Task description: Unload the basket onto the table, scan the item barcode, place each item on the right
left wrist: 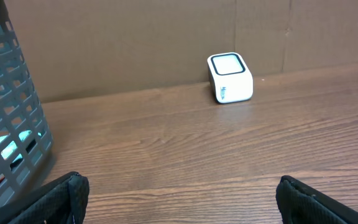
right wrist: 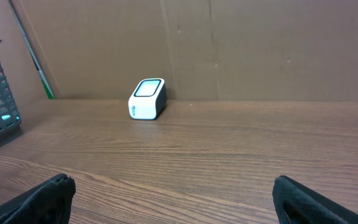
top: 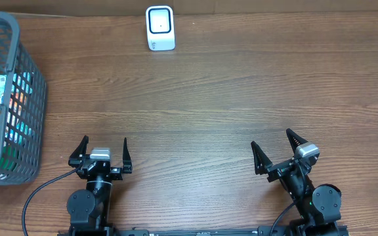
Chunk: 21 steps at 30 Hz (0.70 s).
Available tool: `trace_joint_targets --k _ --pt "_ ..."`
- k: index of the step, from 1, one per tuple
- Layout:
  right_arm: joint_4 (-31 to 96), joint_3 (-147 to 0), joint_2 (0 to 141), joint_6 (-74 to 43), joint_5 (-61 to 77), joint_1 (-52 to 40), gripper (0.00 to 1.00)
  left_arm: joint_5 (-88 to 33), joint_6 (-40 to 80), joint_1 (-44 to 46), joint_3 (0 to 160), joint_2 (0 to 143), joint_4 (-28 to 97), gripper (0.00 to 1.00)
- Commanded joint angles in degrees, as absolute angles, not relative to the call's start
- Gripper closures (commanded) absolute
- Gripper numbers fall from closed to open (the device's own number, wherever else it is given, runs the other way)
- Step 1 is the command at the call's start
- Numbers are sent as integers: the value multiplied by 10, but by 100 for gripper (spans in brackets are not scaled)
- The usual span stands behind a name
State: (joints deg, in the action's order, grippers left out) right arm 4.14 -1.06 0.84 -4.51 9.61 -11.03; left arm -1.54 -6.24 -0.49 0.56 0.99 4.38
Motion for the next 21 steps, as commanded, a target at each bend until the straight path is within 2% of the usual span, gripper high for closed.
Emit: trace_joint_targets --k 1,21 --pt "39 -4 2 -48 90 -114 0 -24 -76 -8 3 3 43 1" --pt "39 -4 2 -48 90 -114 0 -32 -36 -8 44 5 45 0"
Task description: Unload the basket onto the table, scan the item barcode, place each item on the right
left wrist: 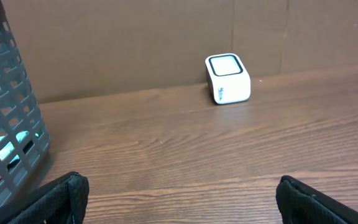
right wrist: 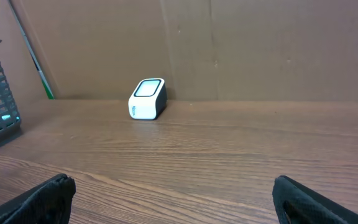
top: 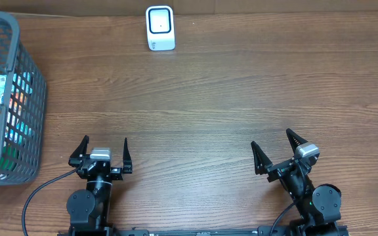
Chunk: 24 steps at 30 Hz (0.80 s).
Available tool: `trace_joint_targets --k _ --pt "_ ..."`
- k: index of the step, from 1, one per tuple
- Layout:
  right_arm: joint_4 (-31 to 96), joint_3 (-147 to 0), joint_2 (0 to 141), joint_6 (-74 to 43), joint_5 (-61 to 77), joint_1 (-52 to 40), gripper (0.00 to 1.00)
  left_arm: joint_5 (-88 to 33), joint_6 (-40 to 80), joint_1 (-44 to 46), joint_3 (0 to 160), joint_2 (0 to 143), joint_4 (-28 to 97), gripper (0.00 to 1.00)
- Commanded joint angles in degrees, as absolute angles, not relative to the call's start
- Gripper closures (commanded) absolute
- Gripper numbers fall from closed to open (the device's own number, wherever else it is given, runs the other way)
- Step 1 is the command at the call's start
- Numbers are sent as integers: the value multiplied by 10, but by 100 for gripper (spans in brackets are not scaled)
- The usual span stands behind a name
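The white barcode scanner (top: pixel 160 28) with a dark window stands at the table's far edge; it also shows in the left wrist view (left wrist: pixel 227 78) and the right wrist view (right wrist: pixel 148 98). A grey basket (top: pixel 6 98) at the far left holds several packaged items. My left gripper (top: pixel 104 149) sits open near the front left edge, nothing between its fingers. My right gripper (top: pixel 272 149) sits open near the front right, also empty.
A brown cardboard wall (right wrist: pixel 229 43) backs the table behind the scanner. The basket's wall (left wrist: pixel 8 124) stands at the left of the left wrist view. A green-tipped rod (right wrist: pixel 39 68) leans at the back left.
The left wrist view has shifted slightly: the scanner and basket sit a little further left in it. Nothing else has changed; both grippers stay open.
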State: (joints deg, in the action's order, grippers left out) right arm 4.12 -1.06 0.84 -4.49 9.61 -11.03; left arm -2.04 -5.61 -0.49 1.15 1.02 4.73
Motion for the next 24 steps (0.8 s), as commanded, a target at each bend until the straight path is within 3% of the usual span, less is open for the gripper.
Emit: trace_joint_targets --k 1,14,24 --pt "39 -4 2 -48 90 -114 0 -32 -32 -8 51 8 46 0" --pt "39 -4 2 -48 90 -114 0 -87 15 -8 289 228 148 0" --pt "39 -4 2 -48 90 -114 0 -166 24 -8 635 522 407 1"
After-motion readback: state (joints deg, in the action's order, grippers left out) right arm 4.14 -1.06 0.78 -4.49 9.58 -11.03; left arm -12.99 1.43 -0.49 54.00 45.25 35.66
